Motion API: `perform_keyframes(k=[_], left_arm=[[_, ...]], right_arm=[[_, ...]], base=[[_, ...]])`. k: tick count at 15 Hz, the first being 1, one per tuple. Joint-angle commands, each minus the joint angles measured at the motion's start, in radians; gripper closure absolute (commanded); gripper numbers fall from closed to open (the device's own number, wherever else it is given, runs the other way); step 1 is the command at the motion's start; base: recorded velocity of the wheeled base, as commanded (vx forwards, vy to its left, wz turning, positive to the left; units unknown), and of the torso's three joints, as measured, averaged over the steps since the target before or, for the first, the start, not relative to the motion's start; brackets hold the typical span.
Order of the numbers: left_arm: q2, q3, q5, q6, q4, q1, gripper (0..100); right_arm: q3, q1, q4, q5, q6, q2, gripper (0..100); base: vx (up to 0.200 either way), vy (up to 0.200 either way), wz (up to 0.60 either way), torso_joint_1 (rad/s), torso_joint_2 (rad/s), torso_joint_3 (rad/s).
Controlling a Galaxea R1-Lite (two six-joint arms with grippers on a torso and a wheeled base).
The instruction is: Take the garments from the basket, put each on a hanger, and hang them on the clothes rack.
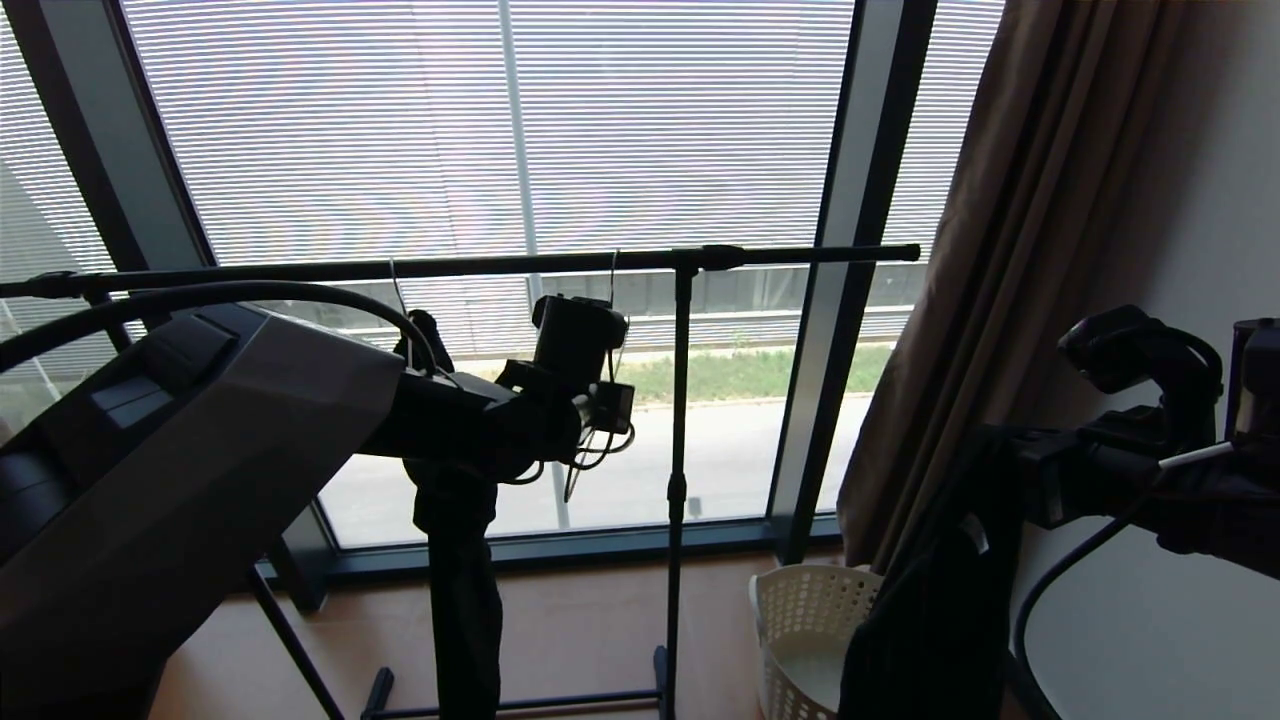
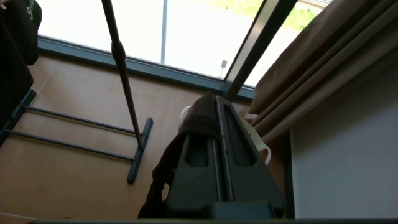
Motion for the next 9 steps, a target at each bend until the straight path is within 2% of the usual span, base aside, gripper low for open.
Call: perform_keyframes(k=[1,9], left_arm=[[-0.004,-0.003,0.0,0.0,0.001,0.0,100],[-0.077,0.012,0.0,0.002,0.001,0.002,100]], right_arm=[[0.0,0.001,0.0,0.0,0.0,0.001,100],[0.0,0.001,0.0,0.0,0.0,0.007,100]], base=[[0.0,0.0,0.0,0.0,0.0,0.0],[0.0,0.0,0.0,0.0,0.0,0.0]])
